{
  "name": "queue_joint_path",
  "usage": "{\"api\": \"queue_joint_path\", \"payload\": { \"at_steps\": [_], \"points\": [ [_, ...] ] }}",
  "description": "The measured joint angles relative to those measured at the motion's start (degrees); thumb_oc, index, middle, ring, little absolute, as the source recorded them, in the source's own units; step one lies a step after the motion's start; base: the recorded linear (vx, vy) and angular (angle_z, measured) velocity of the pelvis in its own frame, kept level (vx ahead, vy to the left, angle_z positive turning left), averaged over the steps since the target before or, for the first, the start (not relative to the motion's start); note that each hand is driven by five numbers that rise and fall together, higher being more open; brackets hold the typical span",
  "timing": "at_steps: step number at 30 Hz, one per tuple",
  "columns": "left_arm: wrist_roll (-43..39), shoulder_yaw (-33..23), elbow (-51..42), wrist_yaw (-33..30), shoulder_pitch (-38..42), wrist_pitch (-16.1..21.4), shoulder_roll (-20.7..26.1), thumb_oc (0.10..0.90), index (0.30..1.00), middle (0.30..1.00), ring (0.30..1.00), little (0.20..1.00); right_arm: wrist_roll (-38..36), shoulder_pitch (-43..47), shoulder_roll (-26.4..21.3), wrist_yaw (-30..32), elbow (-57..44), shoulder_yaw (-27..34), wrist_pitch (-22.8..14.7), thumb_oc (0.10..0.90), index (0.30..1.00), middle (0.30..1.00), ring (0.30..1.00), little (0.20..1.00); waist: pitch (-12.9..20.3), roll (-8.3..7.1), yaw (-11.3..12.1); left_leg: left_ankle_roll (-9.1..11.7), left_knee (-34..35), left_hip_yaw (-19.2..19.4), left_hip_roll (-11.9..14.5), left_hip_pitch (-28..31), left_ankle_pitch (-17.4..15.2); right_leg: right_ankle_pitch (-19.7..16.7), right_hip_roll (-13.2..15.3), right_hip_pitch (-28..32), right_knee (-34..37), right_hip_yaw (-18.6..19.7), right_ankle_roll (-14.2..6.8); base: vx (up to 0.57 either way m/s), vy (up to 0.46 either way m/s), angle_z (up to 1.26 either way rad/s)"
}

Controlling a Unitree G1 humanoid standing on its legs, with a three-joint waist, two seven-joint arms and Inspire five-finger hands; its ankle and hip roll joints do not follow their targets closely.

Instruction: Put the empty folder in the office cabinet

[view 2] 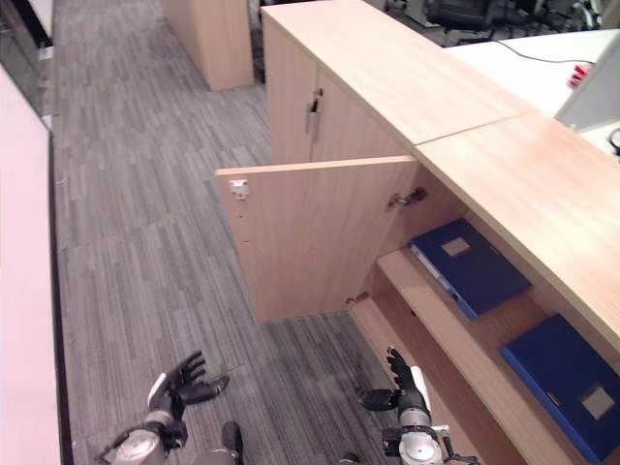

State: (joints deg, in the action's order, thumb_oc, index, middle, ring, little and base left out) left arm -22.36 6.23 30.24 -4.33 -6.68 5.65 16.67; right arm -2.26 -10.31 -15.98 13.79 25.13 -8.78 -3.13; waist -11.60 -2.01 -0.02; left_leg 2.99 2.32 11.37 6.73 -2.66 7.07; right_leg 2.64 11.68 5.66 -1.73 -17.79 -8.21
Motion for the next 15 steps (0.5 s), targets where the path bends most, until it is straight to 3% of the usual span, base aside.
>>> {"api": "queue_joint_path", "payload": {
  "at_steps": [2,6,15],
  "points": [
    [0.1,-0.4,-3.0,0.1,-1.2,0.5,1.3,0.800,0.900,0.900,0.900,0.900,0.0,1.1,0.6,-0.6,0.4,0.0,0.1,0.800,0.900,0.900,0.900,0.900,1.2,0.56,1.8,0.2,2.5,0.8,-0.9,0.7,0.8,-1.4,0.5,0.7,1.9,0.0,-0.5,0.03,0.064,0.14],
    [0.2,-2.1,-3.9,0.1,-3.9,0.5,2.4,0.800,0.900,0.900,0.900,0.900,0.0,2.3,1.1,-0.9,0.3,0.2,0.1,0.800,0.900,0.900,0.900,0.900,2.2,1.25,1.9,-0.2,2.5,-0.9,-2.1,0.9,1.5,-3.3,0.9,3.1,3.8,-1.6,-0.9,0.05,0.082,0.21],
    [1.0,-1.9,-8.6,0.2,-4.7,0.5,2.3,0.800,0.900,0.900,0.900,0.900,0.0,0.7,1.4,-1.8,0.3,0.5,0.2,0.800,0.900,0.900,0.900,0.900,3.6,0.30,1.8,-0.4,2.6,-3.5,-2.0,0.5,2.1,-2.9,0.4,3.9,3.5,-3.6,-0.5,0.03,0.055,0.14]
  ]
}}
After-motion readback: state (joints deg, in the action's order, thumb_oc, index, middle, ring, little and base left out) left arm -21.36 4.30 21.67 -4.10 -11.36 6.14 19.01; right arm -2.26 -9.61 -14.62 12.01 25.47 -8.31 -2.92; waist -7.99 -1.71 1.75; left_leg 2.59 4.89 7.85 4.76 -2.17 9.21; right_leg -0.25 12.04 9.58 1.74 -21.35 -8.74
